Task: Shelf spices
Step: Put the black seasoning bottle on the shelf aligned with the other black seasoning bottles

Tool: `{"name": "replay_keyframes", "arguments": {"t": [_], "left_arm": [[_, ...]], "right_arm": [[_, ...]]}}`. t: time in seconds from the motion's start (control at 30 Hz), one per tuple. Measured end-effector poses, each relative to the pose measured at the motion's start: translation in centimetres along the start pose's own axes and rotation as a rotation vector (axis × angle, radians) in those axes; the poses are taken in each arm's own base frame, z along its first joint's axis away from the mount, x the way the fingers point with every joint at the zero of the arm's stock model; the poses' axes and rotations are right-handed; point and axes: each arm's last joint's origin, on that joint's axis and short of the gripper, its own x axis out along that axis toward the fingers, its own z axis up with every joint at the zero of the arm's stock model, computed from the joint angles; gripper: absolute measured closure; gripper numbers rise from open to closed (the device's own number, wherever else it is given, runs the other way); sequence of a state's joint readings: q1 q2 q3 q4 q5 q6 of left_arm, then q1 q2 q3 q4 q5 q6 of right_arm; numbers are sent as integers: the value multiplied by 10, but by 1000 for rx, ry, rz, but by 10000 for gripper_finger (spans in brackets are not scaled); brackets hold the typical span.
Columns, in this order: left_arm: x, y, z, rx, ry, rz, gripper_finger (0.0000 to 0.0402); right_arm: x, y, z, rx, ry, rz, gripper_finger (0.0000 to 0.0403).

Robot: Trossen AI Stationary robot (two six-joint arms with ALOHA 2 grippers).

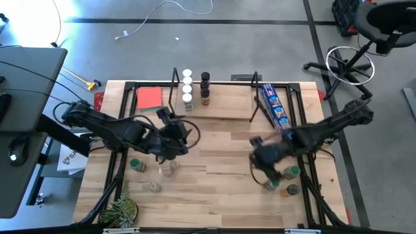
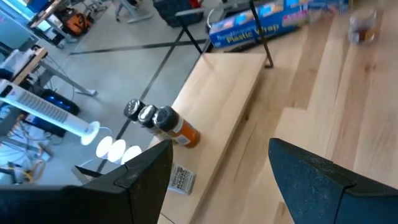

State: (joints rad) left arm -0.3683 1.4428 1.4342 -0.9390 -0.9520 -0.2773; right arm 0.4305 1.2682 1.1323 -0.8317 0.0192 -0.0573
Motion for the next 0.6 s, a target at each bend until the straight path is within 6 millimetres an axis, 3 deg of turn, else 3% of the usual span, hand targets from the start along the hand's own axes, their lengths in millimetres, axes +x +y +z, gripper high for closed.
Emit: {"name": "replay_keyframes", "arguments": {"t": [0.23, 0.37, 0.6], "left_arm": [[11, -15, -2, 62, 34, -3, 140], [13, -13, -2, 61, 40, 7, 140], [16, -8, -3, 87, 55, 36, 140]], "right_arm": [[-21, 44, -9, 309, 203, 165, 325], [-29, 68, -12, 472, 268, 219, 257], [-27, 112, -38, 535, 373, 181, 142]]}}
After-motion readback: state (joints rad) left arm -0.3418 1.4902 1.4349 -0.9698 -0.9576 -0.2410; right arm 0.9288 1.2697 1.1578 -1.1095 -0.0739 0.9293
